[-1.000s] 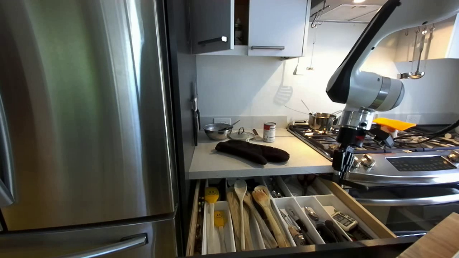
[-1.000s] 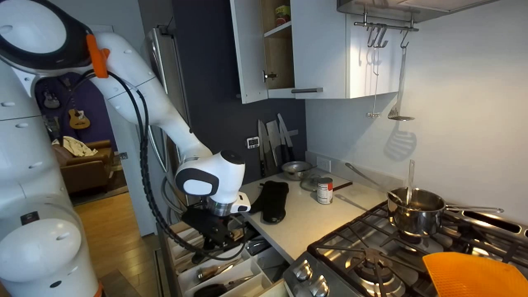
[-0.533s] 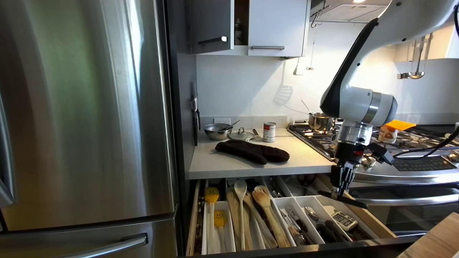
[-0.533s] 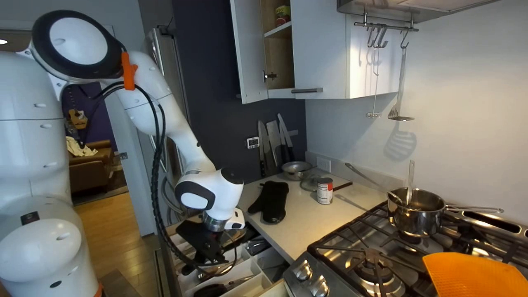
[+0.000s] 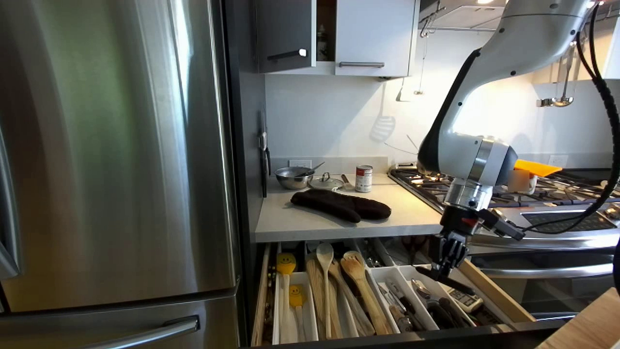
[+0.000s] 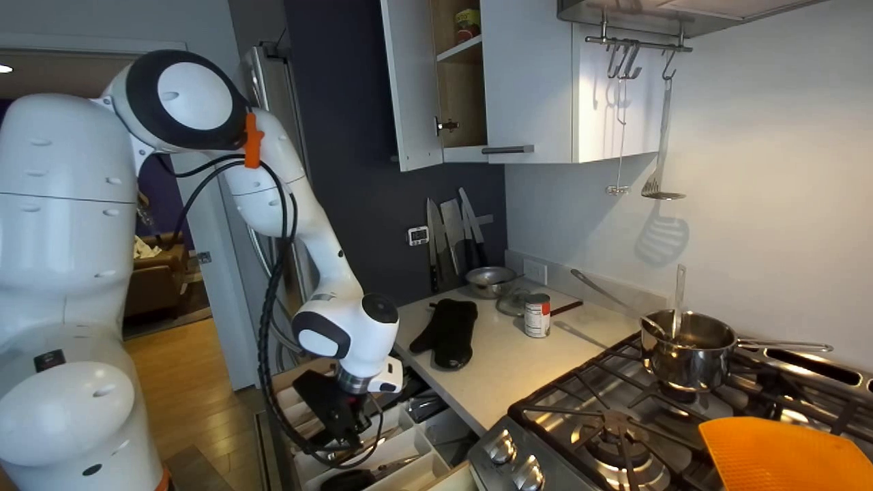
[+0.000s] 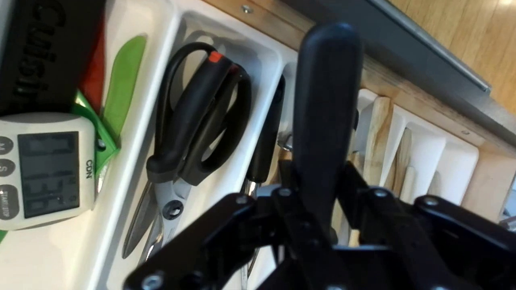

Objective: Put the black utensil in the drawer

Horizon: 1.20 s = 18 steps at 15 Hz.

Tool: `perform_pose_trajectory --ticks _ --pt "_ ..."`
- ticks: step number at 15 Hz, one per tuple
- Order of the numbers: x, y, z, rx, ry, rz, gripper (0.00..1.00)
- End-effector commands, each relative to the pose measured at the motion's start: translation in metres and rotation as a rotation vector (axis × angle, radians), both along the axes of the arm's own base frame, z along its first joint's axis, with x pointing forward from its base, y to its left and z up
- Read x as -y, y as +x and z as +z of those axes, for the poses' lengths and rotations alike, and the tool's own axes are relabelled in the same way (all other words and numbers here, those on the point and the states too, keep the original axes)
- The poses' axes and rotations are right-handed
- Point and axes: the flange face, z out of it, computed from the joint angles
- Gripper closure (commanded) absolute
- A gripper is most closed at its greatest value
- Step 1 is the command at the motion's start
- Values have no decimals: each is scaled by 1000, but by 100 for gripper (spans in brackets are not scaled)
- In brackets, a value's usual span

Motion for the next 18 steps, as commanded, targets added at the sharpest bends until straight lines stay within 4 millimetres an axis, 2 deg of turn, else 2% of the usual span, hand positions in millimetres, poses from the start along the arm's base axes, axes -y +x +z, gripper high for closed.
perform_pose_trajectory --ticks 1,8,13,14,18 --pt "-8 7 -16 17 16 -79 92" --pt "-18 -2 -37 57 -17 -205 92" --pt "-38 -17 -50 47 -76 -227 92" --pt "-30 -13 -43 49 -53 -228 70" --pt "-38 -17 -49 36 -61 -217 70"
